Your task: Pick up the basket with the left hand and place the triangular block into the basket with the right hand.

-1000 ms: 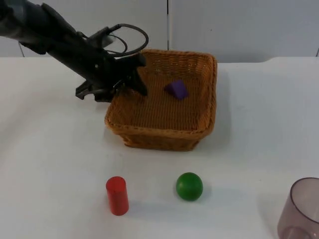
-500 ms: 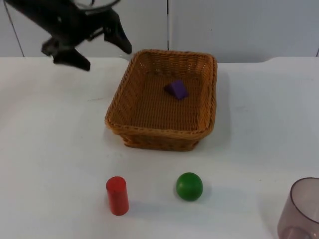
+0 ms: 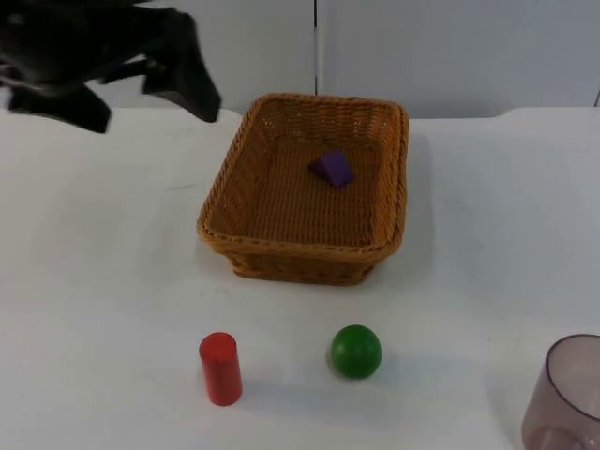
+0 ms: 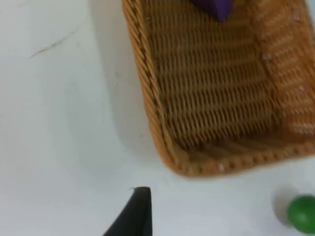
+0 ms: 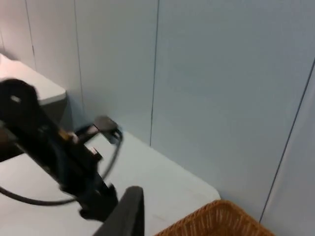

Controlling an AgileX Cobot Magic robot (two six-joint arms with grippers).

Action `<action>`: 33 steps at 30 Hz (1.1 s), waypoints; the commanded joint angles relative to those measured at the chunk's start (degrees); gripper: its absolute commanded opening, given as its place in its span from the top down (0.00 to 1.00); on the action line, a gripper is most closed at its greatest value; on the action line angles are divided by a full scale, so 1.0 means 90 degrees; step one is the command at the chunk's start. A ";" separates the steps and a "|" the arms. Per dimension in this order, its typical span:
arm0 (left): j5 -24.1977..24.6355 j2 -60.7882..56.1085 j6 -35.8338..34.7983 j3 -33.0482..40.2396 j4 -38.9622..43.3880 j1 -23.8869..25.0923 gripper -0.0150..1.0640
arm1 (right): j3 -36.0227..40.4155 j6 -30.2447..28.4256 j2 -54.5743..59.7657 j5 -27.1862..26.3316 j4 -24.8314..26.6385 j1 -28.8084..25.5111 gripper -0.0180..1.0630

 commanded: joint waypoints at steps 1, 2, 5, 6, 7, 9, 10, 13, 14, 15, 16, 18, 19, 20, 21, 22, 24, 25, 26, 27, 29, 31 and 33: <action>-0.0292 -0.1298 0.0028 0.0808 0.0197 -0.0037 0.04 | 0.0125 0.0007 -0.0060 0.0224 -0.0046 -0.0025 0.01; -0.0292 -0.1298 0.0028 0.0808 0.0197 -0.0037 0.04 | 0.0125 0.0007 -0.0060 0.0224 -0.0046 -0.0025 0.01; -0.0411 -0.2523 0.0028 0.1435 0.0509 -0.0037 0.04 | 0.0509 0.0007 -0.0313 0.0148 -0.0046 -0.0025 0.01; -0.0411 -0.2944 0.0028 0.1569 0.0538 -0.0037 0.04 | 0.0673 0.0007 -0.0435 0.0145 -0.0046 -0.0025 0.01; -0.0411 -0.3359 0.0028 0.1710 0.0576 -0.0024 0.04 | 0.0843 0.0007 -0.0543 0.0145 -0.0035 -0.0025 0.01; -0.0385 -0.3559 0.0008 0.1772 0.0613 -0.0024 0.04 | 0.0931 0.0007 -0.0610 0.0145 -0.0035 -0.0025 0.01; -0.0266 -0.4080 -0.0114 0.1877 0.0730 -0.0024 0.04 | 0.1177 0.0007 -0.0809 0.0145 -0.0010 -0.0025 0.01; -0.0105 -0.4737 -0.0336 0.1917 0.0916 -0.0024 0.04 | 0.1548 0.0007 -0.1098 0.0158 -0.0010 -0.0025 0.01; -0.0034 -0.5064 -0.0428 0.1917 0.1035 -0.0024 0.04 | 0.1708 0.0026 -0.1273 0.0158 -0.0010 -0.0025 0.01; 0.0009 -0.5391 -0.0549 0.1917 0.1203 -0.0024 0.04 | 0.1900 0.0026 -0.1460 0.0158 -0.0010 -0.0025 0.01; 0.0019 -0.5689 -0.0772 0.1917 0.1436 -0.0024 0.04 | 0.2085 0.0026 -0.1621 0.0158 0.0005 -0.0025 0.01; 0.0127 -0.6188 -0.1226 0.1917 0.1961 -0.0024 0.04 | 0.2397 0.0058 -0.2011 0.0234 0.0005 -0.0025 0.01; 0.0127 -0.6188 -0.1226 0.1917 0.1961 -0.0024 0.04 | 0.2397 0.0058 -0.2011 0.0234 0.0005 -0.0025 0.01; 0.0200 -0.6423 -0.1456 0.1917 0.2230 -0.0024 0.04 | 0.2548 0.0134 -0.2174 0.0289 0.0005 -0.0025 0.01; 0.0318 -0.6631 -0.1770 0.1917 0.2591 -0.0024 0.04 | 0.2681 0.0203 -0.2363 0.0359 0.0005 -0.0025 0.01; 0.0455 -0.6780 -0.2006 0.1917 0.2839 -0.0024 0.04 | 0.2784 0.0266 -0.2549 0.0486 0.0005 -0.0025 0.01; 0.0701 -0.7076 -0.2391 0.1917 0.3281 -0.0024 0.04 | 0.2954 0.0393 -0.2881 0.0814 0.0005 -0.0025 0.01; 0.0877 -0.7195 -0.2415 0.1917 0.3427 -0.0024 0.04 | 0.3038 0.0405 -0.3061 0.0956 0.0005 -0.0025 0.01; 0.0877 -0.7195 -0.2415 0.1917 0.3427 -0.0024 0.04 | 0.3038 0.0405 -0.3061 0.0956 0.0005 -0.0025 0.01; 0.1061 -0.7280 -0.2479 0.1917 0.3586 -0.0024 0.04 | 0.3096 0.0405 -0.3244 0.1108 0.0005 -0.0025 0.01; 0.1406 -0.7450 -0.2650 0.1926 0.3779 -0.0024 0.04 | 0.3206 0.0405 -0.3573 0.1318 0.0005 -0.0025 0.01; 0.1691 -0.7616 -0.2650 0.2049 0.3852 -0.0024 0.04 | 0.3280 0.0405 -0.3907 0.1529 0.0043 -0.0025 0.01; 0.1805 -0.7737 -0.2694 0.2175 0.3852 -0.0024 0.04 | 0.3308 0.0405 -0.4034 0.1654 0.0043 -0.0025 0.01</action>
